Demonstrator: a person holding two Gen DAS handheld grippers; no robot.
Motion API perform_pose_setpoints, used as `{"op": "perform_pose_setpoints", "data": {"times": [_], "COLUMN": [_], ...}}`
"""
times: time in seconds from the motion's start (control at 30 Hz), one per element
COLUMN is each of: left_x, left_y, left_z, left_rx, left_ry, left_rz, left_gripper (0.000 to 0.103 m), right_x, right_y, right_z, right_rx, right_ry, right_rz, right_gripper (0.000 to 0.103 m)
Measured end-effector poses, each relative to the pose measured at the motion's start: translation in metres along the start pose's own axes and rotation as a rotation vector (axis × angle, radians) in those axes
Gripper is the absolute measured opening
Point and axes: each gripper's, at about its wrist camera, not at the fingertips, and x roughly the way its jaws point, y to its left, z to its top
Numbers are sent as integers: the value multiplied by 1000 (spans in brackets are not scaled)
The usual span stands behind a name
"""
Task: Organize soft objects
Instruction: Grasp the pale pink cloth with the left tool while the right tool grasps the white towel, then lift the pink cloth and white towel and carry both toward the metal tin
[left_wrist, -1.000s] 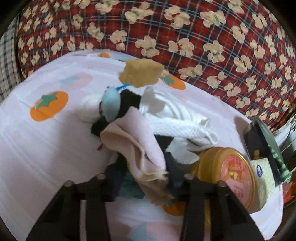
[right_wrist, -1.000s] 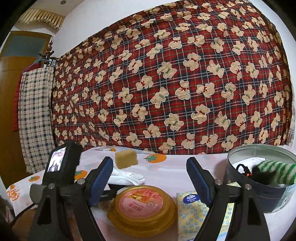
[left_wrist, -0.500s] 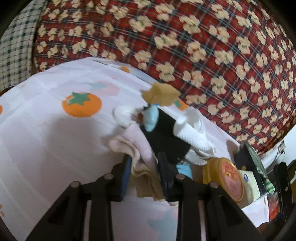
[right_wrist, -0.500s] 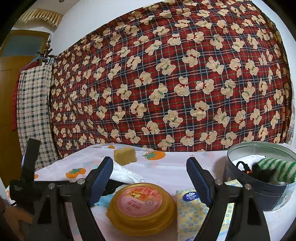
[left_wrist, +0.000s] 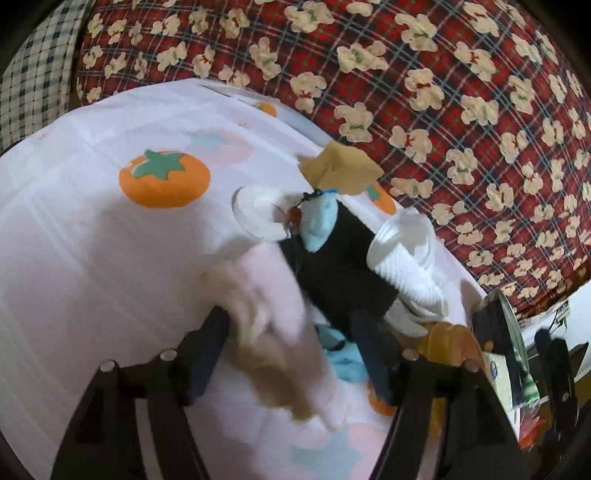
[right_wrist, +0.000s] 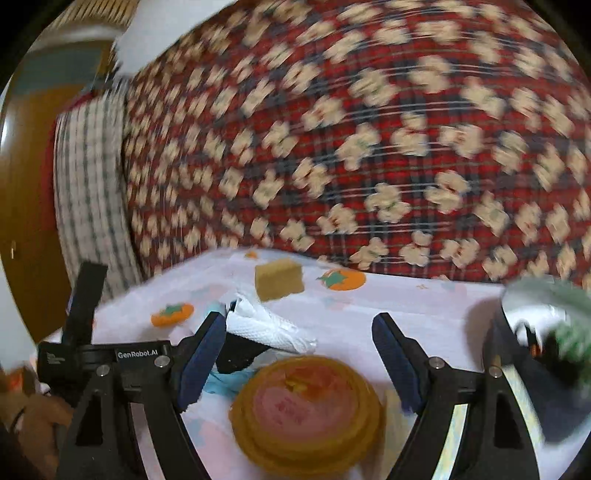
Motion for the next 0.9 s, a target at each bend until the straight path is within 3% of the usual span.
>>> {"op": "perform_pose_setpoints", "data": {"times": [0.03,0.13,0.2,0.23,0.33,0.4,0.5,0.53,0.6,0.7,0.8,0.9], "left_x": [2,7,6,7,9,9,10,10,10,11,12,11], "left_y": [-2,-7,-4,0,15,17,16,16,17,21,23,26], "left_z": [0,-4,-5,-4,-2,-3,-3,-3,-3,-2,-2,-1], "left_rx": [7,68,73,56,-11,-24,-24,-26,-36,-66,-79,-97], "left_ry": [-5,-20,-35,-29,-18,-20,-21,-20,-19,-18,-18,-22], "left_rz": [10,53,62,29,-39,-52,-51,-55,-66,-95,-107,-117], "left_gripper": [66,41,32,18,16,16,16,16,16,15,15,14], "right_x": [8,44,66,79,115,135,157,162,168,167,156,140], "right_y": [3,16,22,23,21,21,26,29,34,28,16,4], "right_z": [6,24,28,28,28,25,17,14,10,14,25,37], "right_rx": [-33,-158,-213,-227,-213,-197,-190,-201,-251,-206,-113,64], "right_ry": [34,171,242,292,425,504,599,617,637,645,596,510], "right_rz": [18,95,111,117,159,183,195,186,155,179,216,292], "right_gripper": [83,83,83,83,79,71,69,67,45,30,28,28]}}
